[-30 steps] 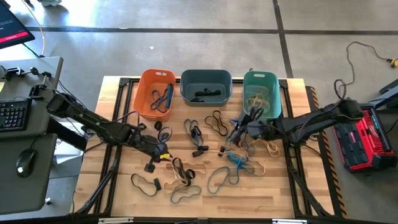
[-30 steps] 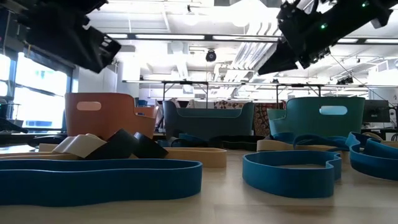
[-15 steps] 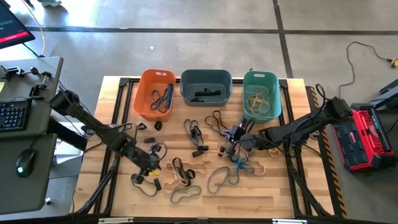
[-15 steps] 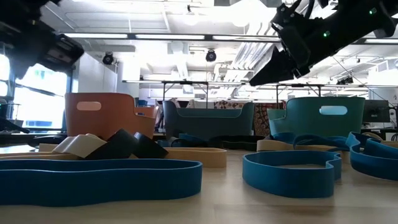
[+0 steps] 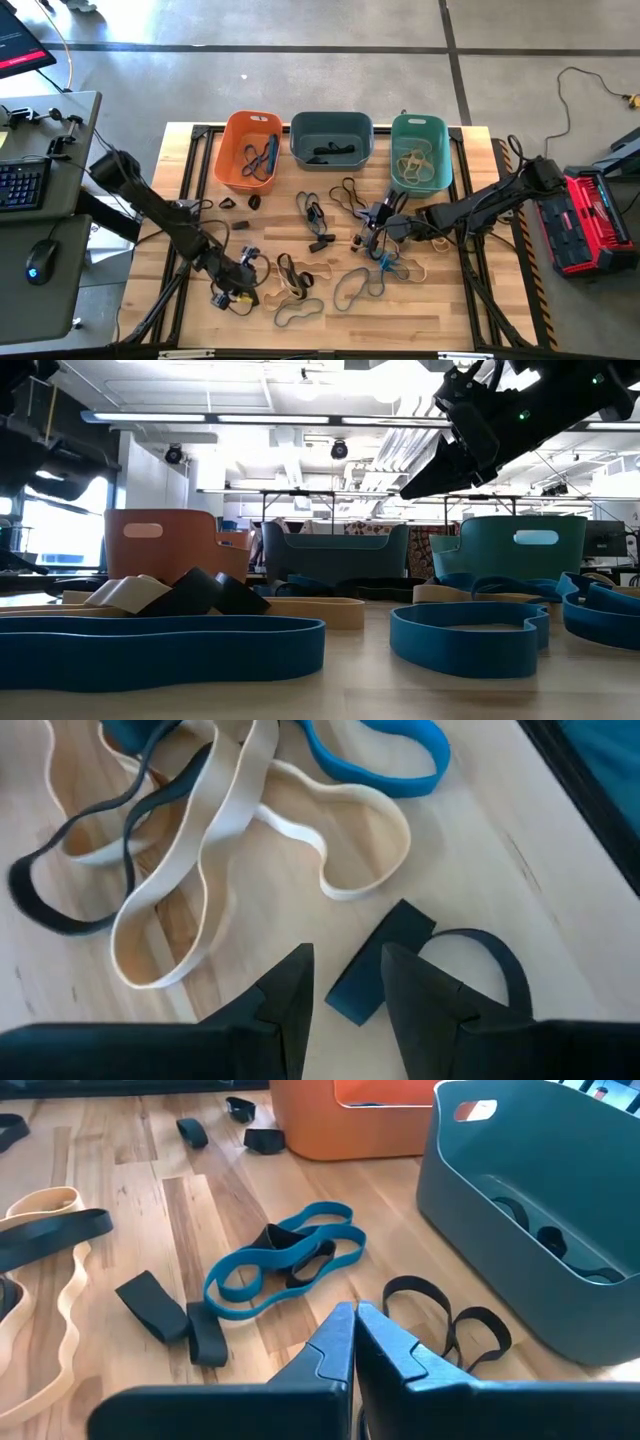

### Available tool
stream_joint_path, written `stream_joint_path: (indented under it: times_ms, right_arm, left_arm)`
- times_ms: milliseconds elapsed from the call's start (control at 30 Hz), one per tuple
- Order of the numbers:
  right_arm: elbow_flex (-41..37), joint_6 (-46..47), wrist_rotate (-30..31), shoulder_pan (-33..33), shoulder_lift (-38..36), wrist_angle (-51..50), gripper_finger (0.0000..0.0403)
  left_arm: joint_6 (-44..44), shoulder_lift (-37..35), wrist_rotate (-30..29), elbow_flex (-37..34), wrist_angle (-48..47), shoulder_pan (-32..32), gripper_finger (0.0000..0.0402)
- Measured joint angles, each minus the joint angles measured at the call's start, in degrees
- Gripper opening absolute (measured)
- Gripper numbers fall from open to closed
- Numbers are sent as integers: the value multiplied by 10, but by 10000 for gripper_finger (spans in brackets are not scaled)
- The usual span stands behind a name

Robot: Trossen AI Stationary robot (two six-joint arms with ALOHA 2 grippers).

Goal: Sort rubber bands into baskets
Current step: Put the black rubber band into the blue bin

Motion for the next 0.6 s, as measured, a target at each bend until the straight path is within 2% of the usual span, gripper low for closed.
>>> stream_joint_path:
  times_ms: [167, 367, 467, 600]
  right_arm:
    - [0, 0, -2, 0, 0, 0, 0]
    - [0, 0, -2, 0, 0, 0, 0]
    - [0, 0, -2, 0, 0, 0, 0]
    - [0, 0, -3, 0, 0, 0, 0]
  left_arm:
    - [-25, 20, -1, 0, 4, -7, 121]
    - [-53, 36, -23, 0, 27, -15, 162]
    - [-36, 36, -48, 0, 27, -22, 182]
    - [-10, 36, -38, 0, 19, -32, 194]
